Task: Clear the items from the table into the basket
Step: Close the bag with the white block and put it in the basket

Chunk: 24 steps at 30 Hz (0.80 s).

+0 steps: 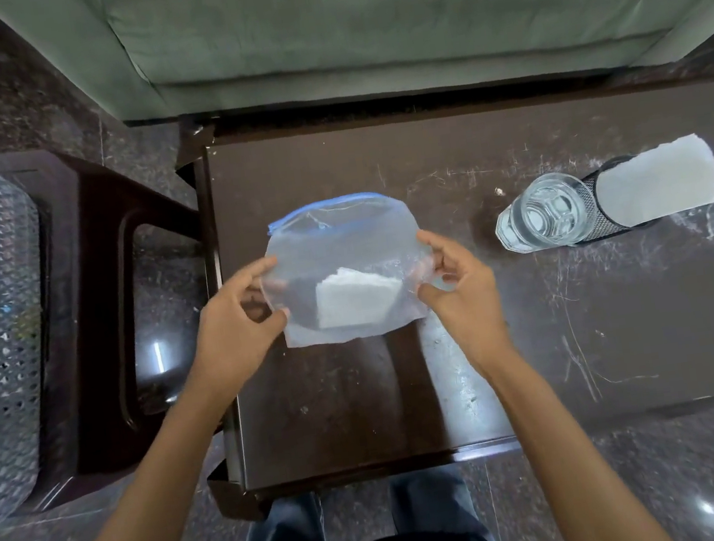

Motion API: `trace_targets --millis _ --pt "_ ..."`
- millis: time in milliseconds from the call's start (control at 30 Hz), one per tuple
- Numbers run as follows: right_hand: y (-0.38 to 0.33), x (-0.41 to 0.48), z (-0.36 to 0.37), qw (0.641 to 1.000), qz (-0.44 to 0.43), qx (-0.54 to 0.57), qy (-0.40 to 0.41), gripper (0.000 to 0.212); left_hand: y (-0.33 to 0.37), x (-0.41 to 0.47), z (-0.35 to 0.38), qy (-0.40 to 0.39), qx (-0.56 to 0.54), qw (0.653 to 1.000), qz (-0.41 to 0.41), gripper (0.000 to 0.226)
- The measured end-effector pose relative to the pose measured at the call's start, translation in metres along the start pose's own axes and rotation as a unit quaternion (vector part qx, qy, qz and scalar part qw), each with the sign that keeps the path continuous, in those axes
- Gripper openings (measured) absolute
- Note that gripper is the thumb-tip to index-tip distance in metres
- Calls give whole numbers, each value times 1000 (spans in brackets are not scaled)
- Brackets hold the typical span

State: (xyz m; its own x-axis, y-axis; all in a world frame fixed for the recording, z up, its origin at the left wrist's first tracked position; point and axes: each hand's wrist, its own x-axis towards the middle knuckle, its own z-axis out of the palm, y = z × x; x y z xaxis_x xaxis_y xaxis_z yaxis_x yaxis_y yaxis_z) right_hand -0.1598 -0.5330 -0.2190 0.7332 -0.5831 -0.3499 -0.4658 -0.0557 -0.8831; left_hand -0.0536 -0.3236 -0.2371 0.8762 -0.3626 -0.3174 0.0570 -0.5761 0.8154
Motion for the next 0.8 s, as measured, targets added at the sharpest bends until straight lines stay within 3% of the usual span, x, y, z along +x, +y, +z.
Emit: trace_targets --millis 100,200,267,367,433,533,633,733,800 --pt "-2 -2 0 989 -47 -137 39 40 -2 0 -3 1 145 988 50 47" --pt "-3 -4 0 978 -76 -181 67 23 -3 0 -5 29 154 987 39 17" --pt "-2 -3 0 982 -87 -159 56 16 -2 0 -5 27 101 994 42 23" --pt "-4 -2 -5 997 -48 -44 38 24 8 -3 -5 -19 -87 996 7 34" --pt "-8 -1 -11 997 -6 76 -1 27 12 -5 -6 -24 -147 988 -25 27" --pt "-12 0 -17 975 28 215 -57 14 17 -9 -6 0 -208 976 -55 18" --pt "-13 -1 -14 969 52 229 -77 4 26 -14 4 38 -289 951 -103 17" --pt "-12 -5 -8 970 94 185 -124 11 32 -22 18 93 -295 940 -141 17" --pt "-11 -8 -5 976 94 154 -125 14 29 -24 23 81 -297 937 -167 15"
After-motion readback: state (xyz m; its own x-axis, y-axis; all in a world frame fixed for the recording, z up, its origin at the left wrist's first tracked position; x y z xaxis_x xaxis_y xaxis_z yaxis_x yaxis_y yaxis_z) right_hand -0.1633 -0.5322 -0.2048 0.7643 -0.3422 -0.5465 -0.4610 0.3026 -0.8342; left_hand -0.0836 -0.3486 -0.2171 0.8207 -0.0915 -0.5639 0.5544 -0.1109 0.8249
